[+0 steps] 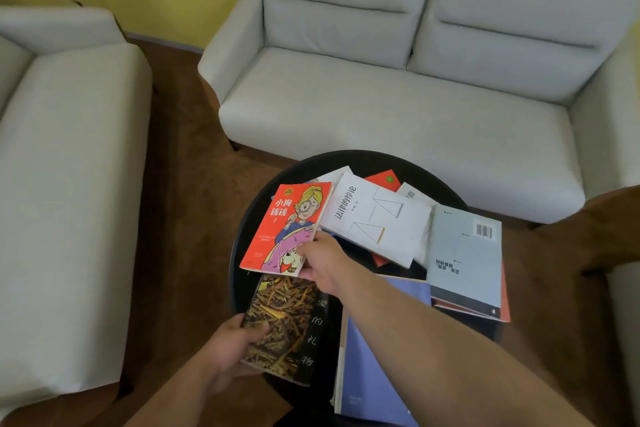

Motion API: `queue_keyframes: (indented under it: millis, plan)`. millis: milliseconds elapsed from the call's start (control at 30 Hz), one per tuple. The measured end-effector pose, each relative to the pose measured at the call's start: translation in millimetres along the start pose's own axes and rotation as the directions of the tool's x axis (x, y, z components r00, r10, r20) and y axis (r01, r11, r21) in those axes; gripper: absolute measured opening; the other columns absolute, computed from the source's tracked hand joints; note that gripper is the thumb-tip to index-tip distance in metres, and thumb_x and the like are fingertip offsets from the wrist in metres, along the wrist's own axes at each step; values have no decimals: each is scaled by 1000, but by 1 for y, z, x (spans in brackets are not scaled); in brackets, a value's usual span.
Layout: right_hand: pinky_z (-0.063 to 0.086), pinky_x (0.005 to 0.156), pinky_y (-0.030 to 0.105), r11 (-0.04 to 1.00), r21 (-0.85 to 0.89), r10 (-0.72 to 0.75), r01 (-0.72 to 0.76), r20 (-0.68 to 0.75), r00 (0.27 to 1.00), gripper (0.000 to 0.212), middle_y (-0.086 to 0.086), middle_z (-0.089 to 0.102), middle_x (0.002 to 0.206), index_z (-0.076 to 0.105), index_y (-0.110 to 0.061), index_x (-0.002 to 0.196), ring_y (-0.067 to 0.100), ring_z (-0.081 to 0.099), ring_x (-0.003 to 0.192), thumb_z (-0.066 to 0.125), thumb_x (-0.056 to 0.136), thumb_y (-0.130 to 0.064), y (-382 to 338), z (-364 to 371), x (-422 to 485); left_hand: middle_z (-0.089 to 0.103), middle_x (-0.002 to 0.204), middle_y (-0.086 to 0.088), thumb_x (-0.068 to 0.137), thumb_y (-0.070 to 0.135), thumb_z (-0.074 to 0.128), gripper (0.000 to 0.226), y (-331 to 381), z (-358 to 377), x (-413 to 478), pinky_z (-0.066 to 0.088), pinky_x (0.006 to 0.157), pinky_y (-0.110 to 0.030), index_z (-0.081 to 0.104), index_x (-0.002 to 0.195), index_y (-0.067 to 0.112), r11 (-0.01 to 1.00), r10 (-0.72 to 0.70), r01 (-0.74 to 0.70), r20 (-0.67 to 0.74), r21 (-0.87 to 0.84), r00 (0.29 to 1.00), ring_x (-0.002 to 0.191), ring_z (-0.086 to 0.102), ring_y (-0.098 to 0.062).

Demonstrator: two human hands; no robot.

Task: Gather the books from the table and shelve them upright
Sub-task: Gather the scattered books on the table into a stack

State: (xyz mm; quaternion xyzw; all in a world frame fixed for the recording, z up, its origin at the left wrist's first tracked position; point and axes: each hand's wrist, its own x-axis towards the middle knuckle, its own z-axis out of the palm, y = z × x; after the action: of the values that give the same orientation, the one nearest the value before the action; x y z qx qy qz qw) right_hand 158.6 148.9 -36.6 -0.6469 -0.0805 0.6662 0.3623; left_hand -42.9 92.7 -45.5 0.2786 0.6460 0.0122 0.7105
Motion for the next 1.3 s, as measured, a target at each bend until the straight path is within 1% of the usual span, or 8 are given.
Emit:
queue_keyframes:
  millis: [133, 300, 533, 700, 900, 1000, 1100, 1300]
  plan:
    - [63, 75, 40, 990, 119, -80, 71, 72, 994, 32, 13, 67, 126, 54, -12, 130, 27, 68, 108, 52, 100, -1, -13, -23, -40, 76, 105, -16, 94, 16, 64, 25, -3, 6, -19, 54, 94, -55, 56, 117, 11, 995, 82, -85, -55, -52, 995, 102, 71, -36]
    - [63, 78, 40, 961, 223, -196, 166, 120, 973, 29, 12, 73, 117, 60, -11, 121, 28, 71, 104, 45, 99, 3, -13, -84, -99, 75, 106, -21, 91, 11, 64, 32, -11, 7, -46, 50, 97, -63, 56, 122, 7, 958, 167, -188, -113, -217, 979, 102, 70, -41]
    - [64, 79, 43, 887, 402, -277, 226, 74, 958, 40, 13, 73, 123, 57, -13, 133, 33, 69, 115, 46, 99, 4, 9, -176, -156, 76, 102, -21, 98, 8, 53, 20, -25, 49, -82, 54, 82, -50, 56, 118, 6, 884, 205, -223, -89, -411, 975, 100, 68, -37]
    - [64, 82, 45, 798, 572, -264, 191, 46, 963, 40, 17, 71, 126, 58, -10, 133, 35, 67, 118, 51, 96, 5, 34, -228, -186, 72, 110, -21, 99, 9, 54, 20, -36, 94, -85, 56, 79, -50, 55, 119, 10, 900, 179, -188, -58, -393, 982, 102, 68, -39]
    - [64, 78, 45, 834, 512, -232, 206, -13, 973, 39, 16, 71, 125, 56, -14, 135, 34, 71, 112, 52, 99, 0, 62, -266, -209, 69, 118, -21, 100, 13, 55, 27, -53, 142, -78, 53, 95, -57, 52, 127, 12, 955, 174, -177, -36, -238, 984, 106, 67, -40]
    - [64, 73, 42, 848, 486, -223, 210, -33, 974, 39, 17, 71, 124, 55, -14, 136, 34, 72, 110, 51, 100, 0, 74, -276, -215, 72, 109, -15, 97, 22, 63, 29, -61, 158, -71, 54, 94, -53, 56, 122, 11, 963, 269, -261, -168, 69, 948, 98, 70, -34]
    - [64, 77, 43, 878, 432, -208, 205, -42, 977, 37, 15, 73, 123, 55, -16, 136, 34, 72, 110, 49, 102, -2, 83, -279, -217, 71, 101, -8, 92, 26, 69, 27, -62, 166, -66, 56, 88, -47, 61, 112, 10, 908, 344, -263, -225, 326, 912, 90, 70, -26]
    - [61, 86, 49, 935, 297, -201, 192, -2, 980, 39, 11, 74, 120, 57, -22, 130, 32, 73, 108, 45, 102, 1, 93, -268, -217, 65, 102, -4, 92, 24, 68, 27, -58, 167, -61, 49, 71, -33, 56, 111, 11, 850, 397, -278, -198, 446, 896, 90, 63, -19]
